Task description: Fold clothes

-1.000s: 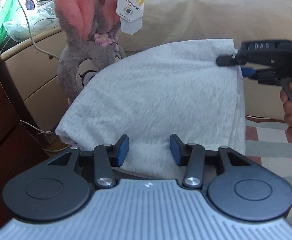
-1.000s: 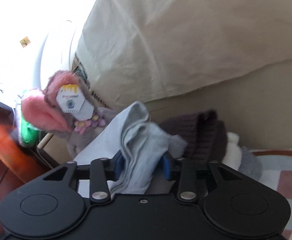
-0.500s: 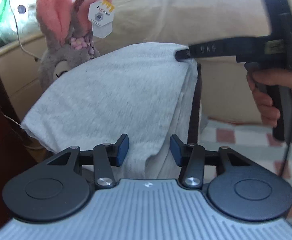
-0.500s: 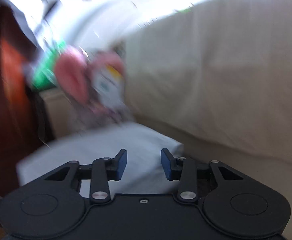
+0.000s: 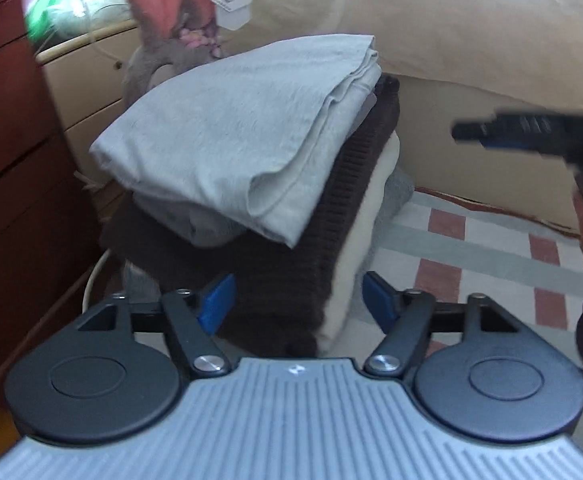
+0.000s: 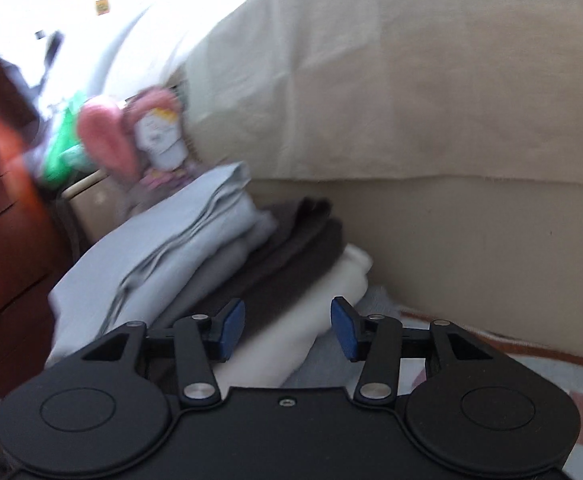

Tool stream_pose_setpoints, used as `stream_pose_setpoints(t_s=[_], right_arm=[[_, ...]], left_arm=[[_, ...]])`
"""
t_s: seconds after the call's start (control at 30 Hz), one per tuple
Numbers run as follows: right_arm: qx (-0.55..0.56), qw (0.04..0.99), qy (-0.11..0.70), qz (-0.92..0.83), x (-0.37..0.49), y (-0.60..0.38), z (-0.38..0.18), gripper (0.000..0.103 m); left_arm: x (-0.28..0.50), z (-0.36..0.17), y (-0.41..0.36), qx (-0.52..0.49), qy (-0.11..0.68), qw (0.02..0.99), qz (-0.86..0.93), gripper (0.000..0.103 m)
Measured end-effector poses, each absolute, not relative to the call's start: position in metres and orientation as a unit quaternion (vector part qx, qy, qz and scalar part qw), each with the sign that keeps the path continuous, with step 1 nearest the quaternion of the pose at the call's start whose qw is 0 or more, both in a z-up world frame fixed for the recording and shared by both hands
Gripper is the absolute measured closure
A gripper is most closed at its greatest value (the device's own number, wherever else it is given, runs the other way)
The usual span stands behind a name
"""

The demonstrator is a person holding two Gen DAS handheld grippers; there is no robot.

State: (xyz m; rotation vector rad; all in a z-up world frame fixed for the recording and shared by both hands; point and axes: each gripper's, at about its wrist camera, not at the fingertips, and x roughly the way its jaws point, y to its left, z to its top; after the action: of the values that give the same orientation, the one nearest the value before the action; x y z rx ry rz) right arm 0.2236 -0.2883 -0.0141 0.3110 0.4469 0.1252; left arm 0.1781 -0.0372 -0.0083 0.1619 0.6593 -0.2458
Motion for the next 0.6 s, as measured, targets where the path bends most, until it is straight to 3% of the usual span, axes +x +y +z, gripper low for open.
stream_pose_setpoints(t_s=[0.33,0.6], right_arm=[[0.145,0.951,0.247,0.118,0.15,-0.291,0.004,0.044],[0.112,0.949,0.271,0.115,0.083,-0.289,0.006,0.041]], left_arm=[[0.123,0.019,-0.062,0.04,0.333,0.939,-0.076,0.011],[0.086,0.021,-0.097,0.047,0.369,0.927,-0.043,0.01]])
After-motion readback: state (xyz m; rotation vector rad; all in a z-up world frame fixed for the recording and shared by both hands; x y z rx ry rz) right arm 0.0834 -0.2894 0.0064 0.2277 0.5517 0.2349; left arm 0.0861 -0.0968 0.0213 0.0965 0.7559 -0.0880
